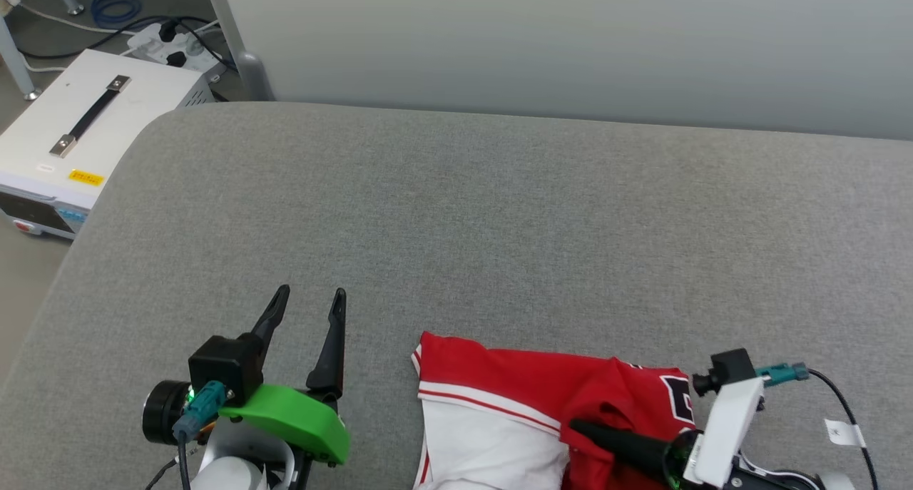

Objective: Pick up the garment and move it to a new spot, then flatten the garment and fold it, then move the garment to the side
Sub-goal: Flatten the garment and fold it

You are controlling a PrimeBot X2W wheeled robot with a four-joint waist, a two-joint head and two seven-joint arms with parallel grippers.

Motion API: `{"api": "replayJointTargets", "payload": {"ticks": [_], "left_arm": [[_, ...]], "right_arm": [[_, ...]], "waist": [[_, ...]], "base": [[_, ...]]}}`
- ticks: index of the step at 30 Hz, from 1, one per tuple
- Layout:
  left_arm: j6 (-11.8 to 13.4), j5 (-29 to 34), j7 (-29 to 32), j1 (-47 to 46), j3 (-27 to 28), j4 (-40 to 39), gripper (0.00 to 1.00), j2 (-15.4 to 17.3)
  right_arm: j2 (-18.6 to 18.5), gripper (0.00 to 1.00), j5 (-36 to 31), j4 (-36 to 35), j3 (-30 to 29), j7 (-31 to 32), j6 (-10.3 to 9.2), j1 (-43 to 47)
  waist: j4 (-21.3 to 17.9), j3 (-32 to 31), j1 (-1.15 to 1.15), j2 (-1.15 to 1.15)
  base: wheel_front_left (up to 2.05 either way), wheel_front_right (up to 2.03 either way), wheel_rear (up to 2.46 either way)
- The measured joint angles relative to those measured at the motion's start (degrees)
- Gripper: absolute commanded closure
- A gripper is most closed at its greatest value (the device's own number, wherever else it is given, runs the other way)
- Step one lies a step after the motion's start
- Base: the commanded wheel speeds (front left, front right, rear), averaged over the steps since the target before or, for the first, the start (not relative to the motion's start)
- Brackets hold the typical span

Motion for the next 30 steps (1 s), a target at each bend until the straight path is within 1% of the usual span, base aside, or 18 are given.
{"api": "replayJointTargets", "payload": {"ticks": [3,5,8,12,14,15,16,21,24,26,30], "left_arm": [[-0.2,0.2,0.0,-1.1,-0.2,0.1,0.0,-0.3],[-0.3,0.2,-0.1,-1.5,-0.2,0.2,0.0,-0.7],[-0.4,0.4,-0.2,-2.3,-0.4,0.6,0.0,-1.1],[-0.8,0.5,-0.8,-3.4,-0.5,1.2,0.0,-1.7],[-0.9,0.5,-1.2,-3.7,-0.5,1.6,0.0,-1.8],[-0.9,0.5,-1.3,-3.8,-0.5,1.9,0.0,-2.0],[-1.1,0.5,-1.4,-3.8,-0.5,2.3,0.0,-2.1],[-1.4,0.5,-1.9,-3.9,-0.5,3.5,0.0,-2.6],[-1.6,0.5,-2.0,-4.0,-0.5,4.3,0.0,-2.6],[-1.7,0.5,-2.0,-4.0,-0.5,4.7,0.0,-2.6],[-1.8,0.4,-2.0,-4.0,-0.5,4.9,0.0,-2.6]], "right_arm": [[0.0,1.0,2.3,1.2,5.1,-3.0,0.0,-2.4],[0.1,1.0,2.7,2.4,8.5,-5.6,-0.01,-4.4],[0.2,1.0,2.2,4.8,11.6,-9.3,-0.02,-6.9],[0.2,1.0,1.3,8.0,14.9,-12.4,-0.03,-9.0],[0.2,0.58,1.0,9.2,16.3,-13.3,-0.03,-9.7],[0.2,0.31,0.7,9.7,16.9,-13.7,-0.03,-9.9],[0.2,0.0,0.3,10.1,17.4,-14.2,-0.03,-10.1],[0.1,0.0,-0.1,10.5,19.3,-15.3,-0.03,-10.8],[-0.9,0.0,-0.6,9.4,20.8,-16.1,-0.03,-11.0],[-2.1,0.0,-1.6,7.4,22.2,-17.0,-0.03,-11.0],[-5.5,0.0,-6.5,2.5,25.1,-20.9,-0.03,-11.0]], "waist": [[0.6,1.1,0.0,0.0],[1.0,1.9,0.0,0.0],[1.6,3.1,0.0,0.0],[2.4,4.8,0.0,0.0],[2.7,5.4,0.0,0.0],[2.8,5.8,0.0,0.0],[2.9,6.0,0.0,0.0],[2.8,6.0,0.01,0.0],[2.4,5.5,0.01,0.0],[2.1,4.9,0.0,0.0],[1.3,3.7,0.0,0.0]], "base": [[0.0,0.0,0.0],[0.0,0.0,0.0],[0.0,0.0,0.0],[0.0,0.0,0.0],[0.0,0.0,0.0],[0.0,0.0,0.0],[0.0,0.0,0.0],[0.0,0.0,0.0],[0.0,0.0,0.0],[0.0,0.0,0.0],[0.0,0.0,0.0]]}}
